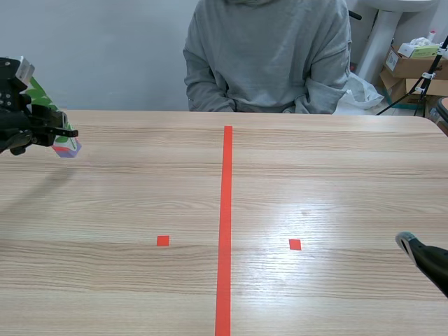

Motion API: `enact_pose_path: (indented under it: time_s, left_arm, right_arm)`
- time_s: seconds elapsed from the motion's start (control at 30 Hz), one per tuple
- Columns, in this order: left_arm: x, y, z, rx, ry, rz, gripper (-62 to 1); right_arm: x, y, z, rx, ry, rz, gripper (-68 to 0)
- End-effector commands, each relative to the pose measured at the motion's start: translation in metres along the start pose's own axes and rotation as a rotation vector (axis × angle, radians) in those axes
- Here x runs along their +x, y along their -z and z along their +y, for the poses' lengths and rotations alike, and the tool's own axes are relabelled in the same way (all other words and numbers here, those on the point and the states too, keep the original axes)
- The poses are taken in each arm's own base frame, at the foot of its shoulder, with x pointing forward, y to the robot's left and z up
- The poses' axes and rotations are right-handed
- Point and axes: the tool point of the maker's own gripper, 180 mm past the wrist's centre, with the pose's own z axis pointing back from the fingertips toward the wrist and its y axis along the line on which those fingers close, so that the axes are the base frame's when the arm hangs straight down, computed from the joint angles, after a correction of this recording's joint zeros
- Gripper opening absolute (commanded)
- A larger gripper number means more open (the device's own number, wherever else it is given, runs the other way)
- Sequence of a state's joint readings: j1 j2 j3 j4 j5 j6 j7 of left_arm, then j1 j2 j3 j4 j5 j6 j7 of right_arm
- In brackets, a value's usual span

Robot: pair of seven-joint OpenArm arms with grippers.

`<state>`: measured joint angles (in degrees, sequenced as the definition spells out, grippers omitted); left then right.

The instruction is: Do the leaf sorting experiment

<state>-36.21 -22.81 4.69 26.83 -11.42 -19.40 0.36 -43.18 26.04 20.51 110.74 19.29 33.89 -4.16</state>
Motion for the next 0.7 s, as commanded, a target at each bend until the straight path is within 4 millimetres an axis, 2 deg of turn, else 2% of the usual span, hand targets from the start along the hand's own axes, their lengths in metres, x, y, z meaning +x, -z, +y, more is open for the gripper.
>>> enact_pose_path:
  time_s: [0.0,0.27,0.67]
  left_arm:
    - [0.028,0.009,-0.004,-0.004,0.018,-0.057,-56.6]
    - [0.003,0.021,-0.02,-0.017,0.099,0.041,-56.6]
    - [-0.024,0.016,-0.024,-0.028,0.106,0.086,-56.6]
  right_arm:
    - [0.01,0.001,-0.001,-0.002,-0.008,-0.034,-11.3]
    - [0.01,0.001,-0.001,-0.002,-0.008,-0.034,-11.3]
    - [0.01,0.001,-0.001,-0.002,-0.008,-0.034,-11.3]
